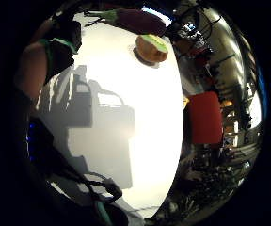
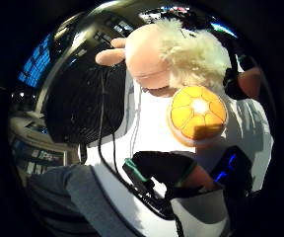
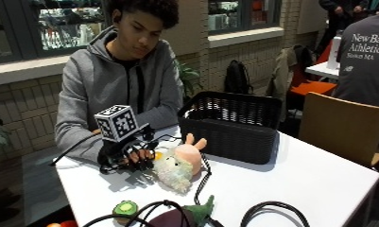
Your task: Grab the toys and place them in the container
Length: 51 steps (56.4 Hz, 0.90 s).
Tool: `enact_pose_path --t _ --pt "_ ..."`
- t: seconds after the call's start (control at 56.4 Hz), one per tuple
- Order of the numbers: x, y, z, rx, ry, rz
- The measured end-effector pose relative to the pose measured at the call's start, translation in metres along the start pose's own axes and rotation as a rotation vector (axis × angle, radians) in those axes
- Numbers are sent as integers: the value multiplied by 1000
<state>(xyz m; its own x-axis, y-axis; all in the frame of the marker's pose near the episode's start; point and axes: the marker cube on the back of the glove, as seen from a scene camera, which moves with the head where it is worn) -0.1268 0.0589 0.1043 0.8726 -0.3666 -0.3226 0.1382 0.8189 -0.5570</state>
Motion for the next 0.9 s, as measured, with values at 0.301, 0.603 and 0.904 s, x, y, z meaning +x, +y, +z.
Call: enact_pose_path --t 0.301,0.603,0.904 --pt "-16 -7 10 -22 70 -30" --pt "-14 -6 2 18 -22 -38" --pt "-28 -2 -77 185 -78 -105"
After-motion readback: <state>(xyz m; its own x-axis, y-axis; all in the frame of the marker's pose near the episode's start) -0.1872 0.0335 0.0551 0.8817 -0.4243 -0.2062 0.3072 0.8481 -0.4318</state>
